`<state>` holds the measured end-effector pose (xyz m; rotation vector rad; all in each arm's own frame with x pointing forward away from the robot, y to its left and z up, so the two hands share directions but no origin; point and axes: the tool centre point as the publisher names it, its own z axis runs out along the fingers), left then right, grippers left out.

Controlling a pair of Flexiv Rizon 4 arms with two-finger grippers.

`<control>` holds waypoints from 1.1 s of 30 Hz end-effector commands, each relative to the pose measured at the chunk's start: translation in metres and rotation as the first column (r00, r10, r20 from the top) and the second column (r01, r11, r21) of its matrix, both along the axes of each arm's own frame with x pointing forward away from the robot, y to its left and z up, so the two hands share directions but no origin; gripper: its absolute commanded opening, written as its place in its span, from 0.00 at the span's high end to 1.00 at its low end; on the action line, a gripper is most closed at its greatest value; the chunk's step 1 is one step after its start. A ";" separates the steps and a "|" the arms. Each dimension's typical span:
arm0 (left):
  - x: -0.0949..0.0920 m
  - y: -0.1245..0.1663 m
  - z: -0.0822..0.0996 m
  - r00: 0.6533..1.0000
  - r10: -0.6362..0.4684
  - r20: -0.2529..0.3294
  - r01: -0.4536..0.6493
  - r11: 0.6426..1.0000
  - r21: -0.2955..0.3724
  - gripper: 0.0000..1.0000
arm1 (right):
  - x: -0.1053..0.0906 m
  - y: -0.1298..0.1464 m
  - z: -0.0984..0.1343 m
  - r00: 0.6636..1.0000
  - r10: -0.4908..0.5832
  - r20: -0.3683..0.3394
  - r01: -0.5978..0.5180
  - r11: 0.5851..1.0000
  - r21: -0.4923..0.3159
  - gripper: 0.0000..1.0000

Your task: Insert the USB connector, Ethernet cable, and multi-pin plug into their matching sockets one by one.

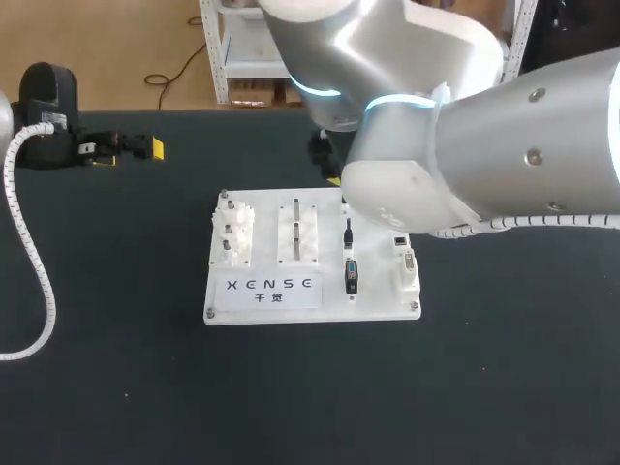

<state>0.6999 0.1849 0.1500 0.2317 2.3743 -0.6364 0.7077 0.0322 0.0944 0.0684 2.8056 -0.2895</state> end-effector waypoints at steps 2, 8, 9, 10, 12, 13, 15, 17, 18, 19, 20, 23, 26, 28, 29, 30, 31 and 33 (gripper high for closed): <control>0.000 0.000 0.000 1.000 0.000 0.000 0.000 1.000 0.000 0.00 | 0.019 0.011 -0.010 0.999 -0.026 -0.046 0.027 0.999 0.020 0.00; 0.000 0.000 0.000 1.000 0.000 0.000 0.000 1.000 0.000 0.00 | 0.032 0.020 -0.020 0.996 -0.027 -0.087 0.031 0.999 0.045 0.00; 0.000 0.000 0.000 1.000 0.000 0.000 0.000 1.000 0.000 0.00 | 0.034 0.020 -0.023 0.995 -0.028 -0.092 0.031 0.999 0.040 0.00; 0.000 0.000 0.000 1.000 0.000 0.000 0.000 1.000 0.000 0.00 | 0.036 0.020 -0.025 0.994 -0.032 -0.100 0.036 0.999 0.040 0.00; 0.000 0.000 0.000 1.000 0.000 0.000 0.000 1.000 0.000 0.00 | 0.039 0.019 -0.030 0.993 -0.030 -0.114 0.033 0.999 0.029 0.00; 0.000 0.000 0.000 1.000 0.000 0.000 0.000 1.000 0.000 0.00 | 0.040 0.018 -0.033 0.992 -0.037 -0.122 0.040 0.999 0.024 0.00; 0.000 0.000 0.000 1.000 0.000 0.000 0.000 1.000 0.000 0.00 | 0.042 0.016 -0.040 0.988 -0.044 -0.149 0.049 0.998 0.028 0.00; 0.000 0.000 0.000 1.000 0.000 0.000 0.000 1.000 0.000 0.00 | 0.044 0.015 -0.045 0.983 -0.051 -0.175 0.059 0.998 0.039 0.00; 0.000 0.000 0.000 1.000 0.000 0.000 0.000 1.000 0.000 0.00 | 0.045 0.015 -0.048 0.981 -0.053 -0.187 0.064 0.997 0.050 0.00; 0.000 0.000 0.000 1.000 0.000 0.000 0.000 1.000 0.000 0.00 | 0.046 0.015 -0.050 0.979 -0.056 -0.195 0.068 0.996 0.059 0.00; 0.000 0.000 0.000 1.000 0.000 0.000 0.000 1.000 0.000 0.00 | 0.046 0.016 -0.052 0.978 -0.057 -0.201 0.071 0.996 0.059 0.00; 0.000 0.000 0.000 1.000 0.000 0.000 0.000 1.000 0.000 0.00 | 0.046 0.020 -0.056 0.976 -0.053 -0.210 0.069 0.995 0.068 0.00; 0.000 0.000 0.000 1.000 0.000 0.000 0.000 1.000 0.000 0.00 | 0.046 0.023 -0.058 0.976 -0.042 -0.214 0.058 0.996 0.073 0.00; 0.000 0.000 0.000 1.000 0.000 0.000 0.000 1.000 0.000 0.00 | 0.045 0.026 -0.060 0.980 -0.011 -0.201 0.031 0.995 0.095 0.00; 0.000 0.000 0.000 1.000 0.000 0.000 0.000 1.000 0.000 0.00 | 0.044 0.027 -0.058 0.982 -0.001 -0.191 0.024 0.993 0.117 0.00; 0.000 0.000 0.000 1.000 0.000 0.000 0.000 1.000 0.000 0.00 | 0.043 0.027 -0.056 0.983 0.009 -0.186 0.015 0.992 0.125 0.00; 0.000 0.000 0.000 1.000 0.000 0.000 0.000 1.000 0.000 0.00 | 0.043 0.027 -0.056 0.983 0.009 -0.186 0.015 0.992 0.125 0.00; 0.000 0.000 0.000 1.000 0.000 0.000 0.000 1.000 0.000 0.00 | 0.043 0.027 -0.056 0.983 0.009 -0.186 0.015 0.992 0.125 0.00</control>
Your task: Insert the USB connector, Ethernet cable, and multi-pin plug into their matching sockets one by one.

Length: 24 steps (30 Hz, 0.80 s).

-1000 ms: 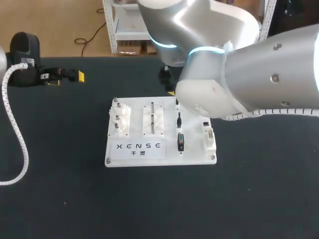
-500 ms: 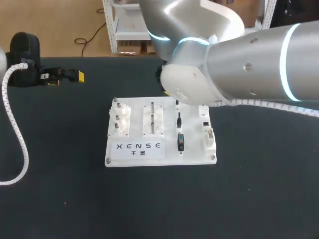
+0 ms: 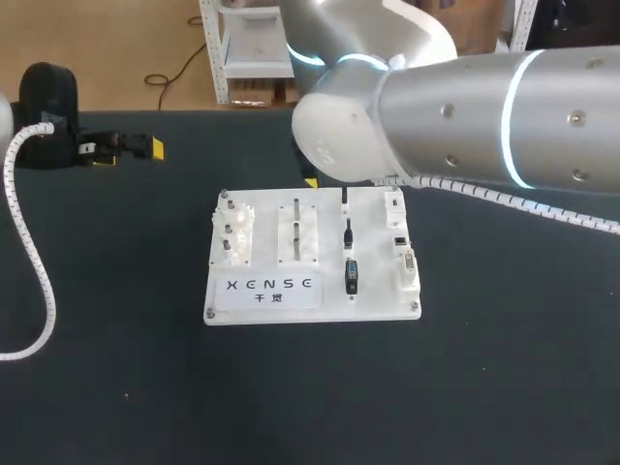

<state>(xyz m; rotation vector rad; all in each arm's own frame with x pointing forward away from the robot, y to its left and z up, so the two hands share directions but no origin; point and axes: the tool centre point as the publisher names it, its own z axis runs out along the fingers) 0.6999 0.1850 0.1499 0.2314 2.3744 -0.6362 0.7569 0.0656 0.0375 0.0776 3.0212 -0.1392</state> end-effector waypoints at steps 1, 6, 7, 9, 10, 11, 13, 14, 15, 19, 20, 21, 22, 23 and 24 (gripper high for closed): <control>0.000 0.000 0.000 1.000 0.000 0.000 0.000 1.000 0.000 0.00 | -0.006 -0.006 0.001 1.000 0.000 0.014 0.000 1.000 0.009 0.00; 0.000 0.000 0.000 1.000 0.000 0.000 0.000 1.000 0.000 0.00 | -0.006 -0.006 0.001 1.000 0.000 0.014 0.000 1.000 0.009 0.00; 0.000 0.000 0.000 1.000 0.000 0.000 0.000 1.000 0.000 0.00 | -0.006 -0.006 0.001 1.000 0.000 0.014 0.000 1.000 0.009 0.00; 0.000 0.000 0.000 1.000 0.000 0.000 0.000 1.000 0.000 0.00 | -0.006 -0.006 0.001 1.000 0.000 0.014 0.000 1.000 0.009 0.00; 0.000 0.000 0.000 1.000 0.000 0.000 0.000 1.000 0.000 0.00 | -0.009 -0.007 -0.001 1.000 -0.003 0.000 0.003 1.000 0.009 0.00; 0.000 0.000 0.000 1.000 0.000 0.000 0.000 1.000 0.000 0.00 | -0.011 -0.008 -0.005 1.000 0.000 -0.005 0.000 1.000 0.003 0.00; 0.000 0.000 0.000 1.000 0.000 0.000 0.000 1.000 0.000 0.00 | -0.014 -0.009 -0.009 1.000 -0.001 -0.010 0.001 1.000 0.004 0.00; 0.000 0.000 0.000 1.000 0.000 0.000 0.000 1.000 0.000 0.00 | -0.015 -0.008 -0.011 1.000 -0.001 -0.018 0.001 1.000 0.004 0.00; 0.000 0.000 0.000 1.000 0.000 0.000 0.000 1.000 0.000 0.00 | -0.016 -0.008 -0.012 1.000 0.000 -0.018 0.000 1.000 0.003 0.00; 0.000 0.000 0.000 1.000 0.000 0.000 0.000 1.000 0.000 0.00 | -0.016 -0.006 -0.015 1.000 0.001 -0.018 -0.001 1.000 0.002 0.00; 0.000 0.000 0.000 1.000 0.000 0.000 0.000 1.000 0.000 0.00 | -0.015 -0.006 -0.015 1.000 0.001 -0.018 -0.001 1.000 0.002 0.00; 0.000 0.000 0.000 1.000 0.000 0.000 0.000 1.000 0.000 0.00 | -0.015 -0.005 -0.015 1.000 0.001 -0.018 -0.001 1.000 0.002 0.00; 0.000 0.000 0.000 1.000 0.000 0.000 0.000 1.000 0.000 0.00 | -0.015 -0.005 -0.016 1.000 0.001 -0.018 -0.001 1.000 0.003 0.00; 0.000 0.000 0.000 1.000 0.000 0.000 0.000 1.000 0.000 0.00 | -0.015 -0.005 -0.016 1.000 -0.003 -0.019 0.003 1.000 0.001 0.07; 0.000 0.000 0.000 1.000 0.000 0.000 0.000 1.000 0.000 0.00 | -0.014 -0.005 -0.017 1.000 -0.003 -0.019 0.003 1.000 0.000 0.24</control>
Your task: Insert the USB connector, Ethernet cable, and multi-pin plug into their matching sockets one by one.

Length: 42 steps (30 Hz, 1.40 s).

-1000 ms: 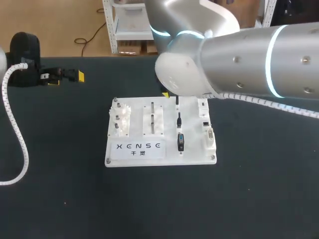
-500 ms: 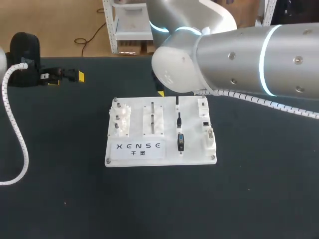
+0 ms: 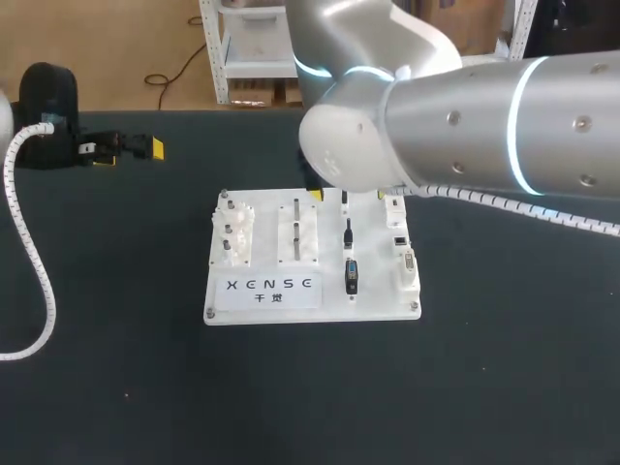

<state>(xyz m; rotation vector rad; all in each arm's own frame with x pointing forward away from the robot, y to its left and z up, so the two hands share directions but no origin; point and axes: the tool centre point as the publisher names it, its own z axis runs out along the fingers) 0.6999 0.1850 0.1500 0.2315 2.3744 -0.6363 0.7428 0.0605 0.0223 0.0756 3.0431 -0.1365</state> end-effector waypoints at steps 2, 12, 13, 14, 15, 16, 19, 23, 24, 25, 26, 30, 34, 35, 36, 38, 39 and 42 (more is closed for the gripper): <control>0.000 0.000 0.000 1.000 0.000 0.000 0.000 1.000 0.000 0.00 | 0.000 0.000 -0.002 1.000 -0.004 0.003 0.004 1.000 0.000 0.49; 0.000 0.000 0.000 1.000 0.000 0.000 0.000 1.000 0.000 0.00 | 0.002 -0.001 -0.008 1.000 -0.022 -0.007 0.022 1.000 0.016 0.65; 0.000 0.000 0.000 1.000 0.000 0.000 0.000 1.000 0.000 0.00 | 0.002 -0.001 -0.008 1.000 -0.022 -0.008 0.022 1.000 0.017 0.66; 0.000 0.000 0.000 1.000 0.000 0.000 0.000 1.000 0.000 0.00 | 0.003 -0.001 -0.008 1.000 -0.021 -0.008 0.021 1.000 0.018 0.67; 0.000 0.000 0.000 1.000 0.000 0.000 0.000 1.000 0.000 0.00 | 0.003 -0.001 -0.008 1.000 -0.020 -0.008 0.020 1.000 0.019 0.68; 0.000 0.000 0.000 1.000 0.000 0.000 0.000 1.000 0.000 0.00 | 0.003 0.000 -0.008 1.000 -0.020 -0.007 0.020 1.000 0.020 0.69; 0.000 0.000 0.000 1.000 0.000 0.000 0.000 1.000 0.000 0.00 | 0.003 0.000 -0.008 1.000 -0.020 -0.007 0.020 1.000 0.024 0.70; 0.000 0.000 0.000 1.000 0.000 0.000 0.000 1.000 0.000 0.00 | 0.005 0.003 -0.009 1.000 -0.018 -0.005 0.018 0.999 0.033 0.71; 0.000 0.000 0.000 1.000 0.000 0.000 0.000 1.000 0.000 0.00 | 0.006 0.003 -0.009 1.000 -0.018 -0.004 0.018 0.999 0.034 0.71; 0.000 0.000 0.000 1.000 0.000 0.000 0.000 1.000 0.000 0.00 | 0.008 0.004 -0.010 1.000 -0.018 -0.004 0.018 0.999 0.036 0.71; 0.000 0.000 0.000 1.000 0.000 0.000 0.000 1.000 0.000 0.00 | 0.008 0.004 -0.010 1.000 -0.017 -0.003 0.017 0.999 0.037 0.71; 0.000 0.000 0.000 1.000 0.000 0.000 0.000 1.000 0.000 0.00 | 0.012 0.005 -0.010 1.000 -0.015 0.002 0.015 0.999 0.042 0.72; 0.000 0.000 0.000 1.000 0.000 0.000 0.000 1.000 0.000 0.00 | 0.016 0.003 -0.010 1.000 -0.021 0.010 0.020 0.999 0.048 0.75; 0.000 0.000 0.000 1.000 0.000 0.000 0.000 1.000 0.000 0.00 | 0.017 0.002 -0.011 1.000 -0.022 0.010 0.022 0.999 0.048 0.75; 0.000 0.000 0.000 1.000 0.000 0.000 0.000 1.000 0.000 0.00 | 0.018 0.002 -0.011 1.000 -0.024 0.009 0.023 0.999 0.049 0.75; 0.000 0.000 0.000 1.000 0.000 0.000 0.000 1.000 0.000 0.00 | 0.019 0.002 -0.010 1.000 -0.025 0.010 0.024 0.998 0.051 0.77; 0.000 0.000 0.000 1.000 0.000 0.000 0.000 1.000 0.000 0.00 | 0.019 0.001 -0.010 1.000 -0.024 0.012 0.024 0.998 0.052 0.78; 0.000 0.000 0.000 1.000 0.000 0.000 0.000 1.000 0.000 0.00 | 0.019 0.002 -0.010 1.000 -0.021 0.013 0.020 0.998 0.059 0.84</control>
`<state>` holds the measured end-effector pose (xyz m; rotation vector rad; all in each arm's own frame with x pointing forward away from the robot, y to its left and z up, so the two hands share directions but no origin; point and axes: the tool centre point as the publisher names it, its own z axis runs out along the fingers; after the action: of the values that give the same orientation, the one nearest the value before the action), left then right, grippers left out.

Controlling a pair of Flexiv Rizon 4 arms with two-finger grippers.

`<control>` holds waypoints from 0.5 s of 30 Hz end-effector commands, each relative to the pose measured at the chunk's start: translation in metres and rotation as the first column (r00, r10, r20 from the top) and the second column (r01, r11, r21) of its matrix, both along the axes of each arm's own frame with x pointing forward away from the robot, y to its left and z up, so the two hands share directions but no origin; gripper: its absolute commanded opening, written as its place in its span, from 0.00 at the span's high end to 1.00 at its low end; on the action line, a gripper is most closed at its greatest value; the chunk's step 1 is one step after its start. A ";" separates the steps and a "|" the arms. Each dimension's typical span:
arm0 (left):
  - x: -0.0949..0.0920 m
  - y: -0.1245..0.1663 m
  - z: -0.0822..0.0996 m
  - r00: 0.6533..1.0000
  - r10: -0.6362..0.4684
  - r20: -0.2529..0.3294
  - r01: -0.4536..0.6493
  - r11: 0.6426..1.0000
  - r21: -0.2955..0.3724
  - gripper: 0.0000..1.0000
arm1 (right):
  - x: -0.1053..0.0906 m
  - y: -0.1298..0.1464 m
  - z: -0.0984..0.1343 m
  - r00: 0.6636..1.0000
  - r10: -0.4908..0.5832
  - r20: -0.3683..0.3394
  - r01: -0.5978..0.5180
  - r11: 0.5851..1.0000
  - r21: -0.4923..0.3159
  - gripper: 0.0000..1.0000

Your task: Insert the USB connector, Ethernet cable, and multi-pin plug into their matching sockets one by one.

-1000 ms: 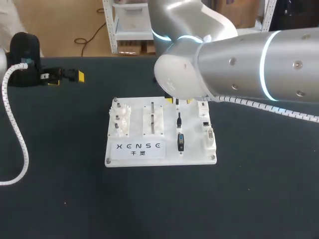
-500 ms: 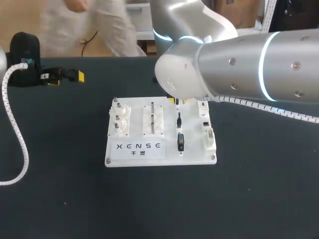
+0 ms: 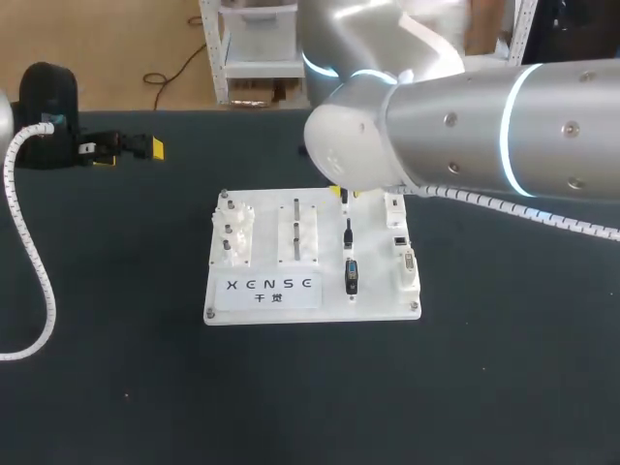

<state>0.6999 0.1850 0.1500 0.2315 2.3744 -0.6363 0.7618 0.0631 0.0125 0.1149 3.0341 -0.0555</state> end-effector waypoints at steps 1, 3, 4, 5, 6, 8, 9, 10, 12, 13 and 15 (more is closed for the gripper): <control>0.000 0.000 0.000 1.000 0.000 0.000 0.000 1.000 0.000 0.00 | 0.000 -0.001 0.000 1.000 0.003 0.000 -0.003 1.000 0.006 0.86; 0.000 0.000 0.000 1.000 0.000 0.000 0.000 1.000 0.000 0.00 | -0.001 0.000 0.000 1.000 0.005 -0.002 -0.005 1.000 0.009 0.88; 0.000 0.000 0.000 1.000 0.000 0.000 0.000 1.000 0.000 0.00 | -0.002 0.001 0.000 1.000 0.007 -0.004 -0.007 1.000 0.011 0.89; 0.000 0.000 0.000 1.000 0.000 0.000 0.000 1.000 0.000 0.00 | -0.003 0.001 0.000 1.000 0.008 -0.007 -0.007 1.000 0.012 0.90; 0.000 0.000 0.000 1.000 0.000 0.000 0.000 1.000 0.000 0.00 | -0.005 0.002 0.000 1.000 0.011 -0.007 -0.010 1.000 0.015 0.91; 0.000 0.000 0.000 1.000 0.000 0.000 0.000 1.000 0.000 0.00 | -0.007 0.003 -0.001 1.000 0.015 -0.013 -0.014 1.000 0.017 0.91; 0.000 0.000 0.000 1.000 0.000 0.000 0.000 1.000 0.000 0.00 | -0.008 0.003 -0.001 1.000 0.016 -0.013 -0.016 1.000 0.018 0.91; 0.000 0.000 0.000 1.000 0.000 0.000 0.000 1.000 0.000 0.00 | -0.009 0.003 -0.001 1.000 0.017 -0.018 -0.016 1.000 0.019 0.91; 0.000 0.000 0.000 1.000 0.000 0.000 0.000 1.000 0.000 0.00 | -0.011 0.003 -0.001 1.000 0.017 -0.020 -0.016 1.000 0.018 0.91; 0.000 0.000 0.000 1.000 0.000 0.000 0.000 1.000 0.000 0.00 | -0.012 0.003 -0.001 1.000 0.015 -0.026 -0.014 1.000 0.017 0.91; 0.000 0.000 0.000 1.000 0.000 0.000 0.000 1.000 0.000 0.00 | -0.013 0.002 -0.002 1.000 0.014 -0.027 -0.013 1.000 0.014 0.91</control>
<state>0.6999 0.1850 0.1500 0.2315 2.3744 -0.6363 0.7558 0.0666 0.0124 0.0936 3.0606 -0.0327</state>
